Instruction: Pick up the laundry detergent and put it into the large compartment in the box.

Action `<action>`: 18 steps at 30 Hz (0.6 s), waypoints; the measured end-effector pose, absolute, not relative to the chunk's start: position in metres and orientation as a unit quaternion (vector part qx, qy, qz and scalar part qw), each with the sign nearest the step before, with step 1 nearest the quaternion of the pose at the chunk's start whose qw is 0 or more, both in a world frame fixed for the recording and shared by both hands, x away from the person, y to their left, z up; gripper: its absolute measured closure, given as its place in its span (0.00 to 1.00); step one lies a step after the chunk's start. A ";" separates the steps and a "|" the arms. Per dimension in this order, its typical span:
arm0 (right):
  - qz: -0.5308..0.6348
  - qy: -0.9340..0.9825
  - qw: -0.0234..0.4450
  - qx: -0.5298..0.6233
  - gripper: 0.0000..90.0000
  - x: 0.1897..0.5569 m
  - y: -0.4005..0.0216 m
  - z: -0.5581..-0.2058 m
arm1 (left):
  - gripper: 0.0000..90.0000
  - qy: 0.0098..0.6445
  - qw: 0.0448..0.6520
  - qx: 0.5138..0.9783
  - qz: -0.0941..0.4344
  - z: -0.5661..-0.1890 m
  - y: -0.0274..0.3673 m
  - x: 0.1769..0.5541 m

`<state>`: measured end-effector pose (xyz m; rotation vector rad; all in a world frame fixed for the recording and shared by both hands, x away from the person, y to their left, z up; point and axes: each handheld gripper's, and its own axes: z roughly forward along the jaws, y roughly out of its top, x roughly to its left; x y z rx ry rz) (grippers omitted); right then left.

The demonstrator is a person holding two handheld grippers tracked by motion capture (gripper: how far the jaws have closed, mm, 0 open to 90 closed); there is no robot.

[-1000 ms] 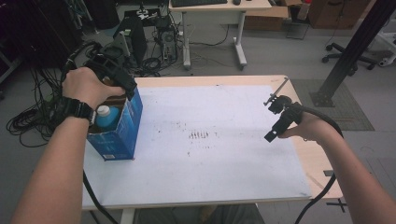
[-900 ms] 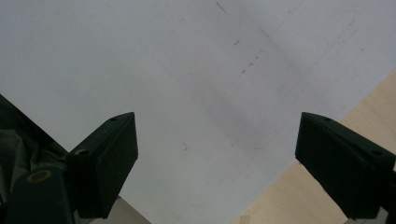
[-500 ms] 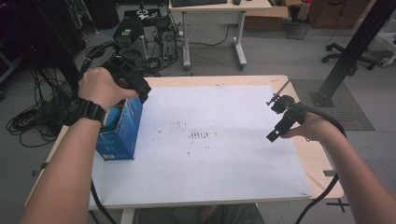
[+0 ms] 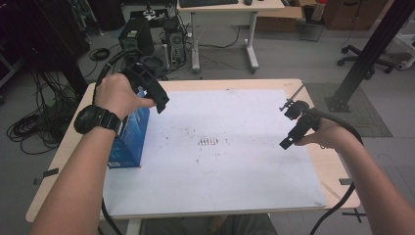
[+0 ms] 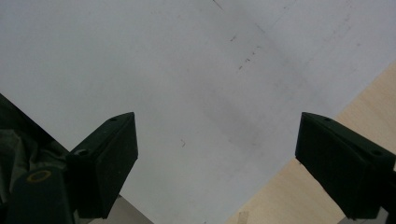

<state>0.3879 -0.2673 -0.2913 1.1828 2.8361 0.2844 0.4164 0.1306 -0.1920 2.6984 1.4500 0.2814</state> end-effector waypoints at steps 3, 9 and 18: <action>0.093 0.918 0.027 0.386 0.14 0.388 -0.267 -0.291 | 0.08 0.466 0.031 0.880 0.090 -0.195 0.127 0.416; 0.093 0.918 0.029 0.384 0.14 0.387 -0.268 -0.292 | 0.08 0.455 0.028 0.886 0.085 -0.203 0.121 0.416; 0.093 0.918 0.027 0.384 0.14 0.388 -0.266 -0.292 | 0.08 0.442 0.024 0.893 0.080 -0.210 0.113 0.415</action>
